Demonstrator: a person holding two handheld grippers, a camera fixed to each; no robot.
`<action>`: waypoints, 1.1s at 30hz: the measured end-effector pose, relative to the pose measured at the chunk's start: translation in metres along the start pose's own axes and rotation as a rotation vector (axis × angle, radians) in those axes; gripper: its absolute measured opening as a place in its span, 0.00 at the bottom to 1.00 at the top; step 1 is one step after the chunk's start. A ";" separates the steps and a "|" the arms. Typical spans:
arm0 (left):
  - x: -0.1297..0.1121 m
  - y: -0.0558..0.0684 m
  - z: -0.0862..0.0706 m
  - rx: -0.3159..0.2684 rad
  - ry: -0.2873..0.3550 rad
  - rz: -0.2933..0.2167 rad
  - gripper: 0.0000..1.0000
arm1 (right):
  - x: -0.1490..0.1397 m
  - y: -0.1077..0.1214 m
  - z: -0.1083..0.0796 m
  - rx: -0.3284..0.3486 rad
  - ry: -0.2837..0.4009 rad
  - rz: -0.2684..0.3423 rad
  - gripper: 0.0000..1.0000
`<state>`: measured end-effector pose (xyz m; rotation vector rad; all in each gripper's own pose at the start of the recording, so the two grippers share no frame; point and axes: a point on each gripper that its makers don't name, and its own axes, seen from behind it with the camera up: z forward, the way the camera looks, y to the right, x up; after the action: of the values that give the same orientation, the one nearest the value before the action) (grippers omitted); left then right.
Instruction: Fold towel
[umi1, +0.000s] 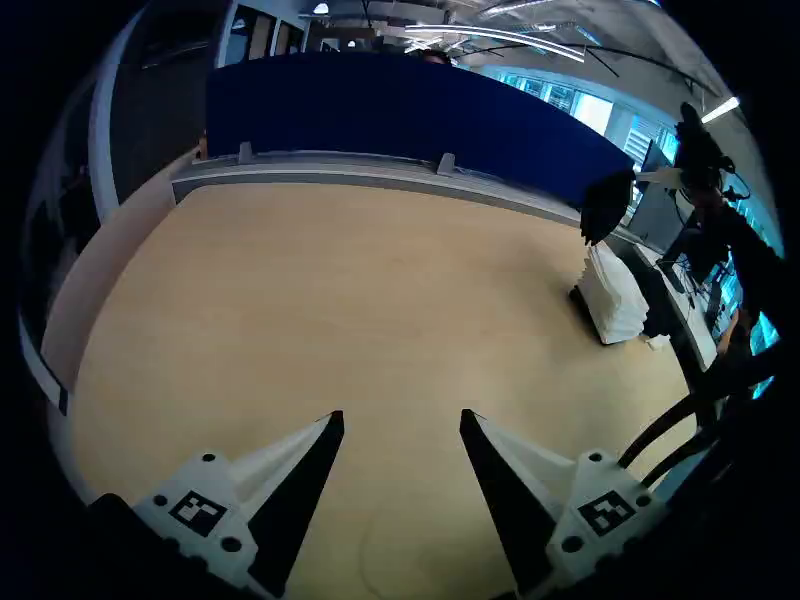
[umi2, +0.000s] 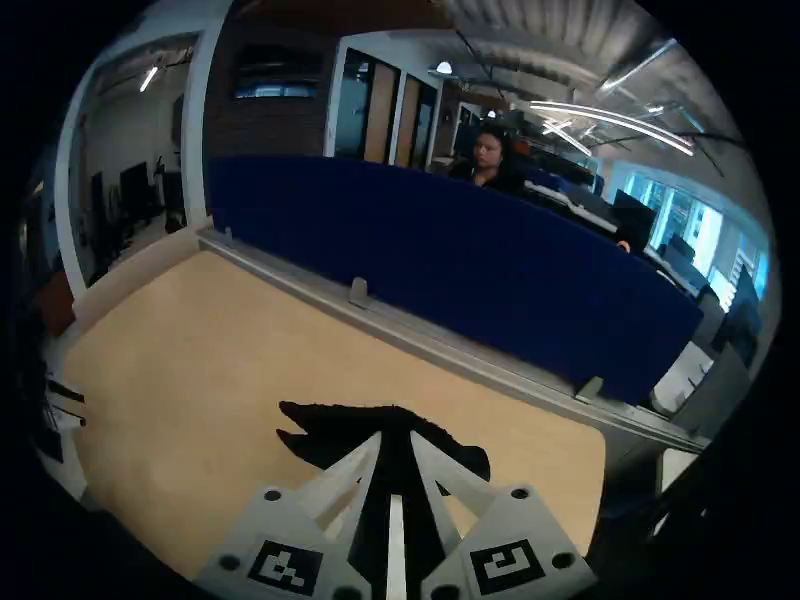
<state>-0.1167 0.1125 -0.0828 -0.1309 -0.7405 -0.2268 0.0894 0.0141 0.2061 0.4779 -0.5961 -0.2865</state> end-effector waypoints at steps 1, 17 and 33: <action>0.000 0.001 0.000 -0.002 -0.001 0.002 0.86 | -0.005 0.000 -0.003 -0.001 -0.004 0.000 0.05; -0.001 0.011 -0.001 -0.023 -0.020 0.036 0.86 | -0.123 0.006 -0.050 -0.051 -0.104 0.102 0.05; -0.004 0.019 -0.005 -0.031 -0.031 0.055 0.86 | -0.249 0.014 -0.050 -0.136 -0.268 0.269 0.05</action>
<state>-0.1113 0.1301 -0.0896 -0.1841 -0.7629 -0.1841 -0.0762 0.1407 0.0612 0.2252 -0.8872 -0.1338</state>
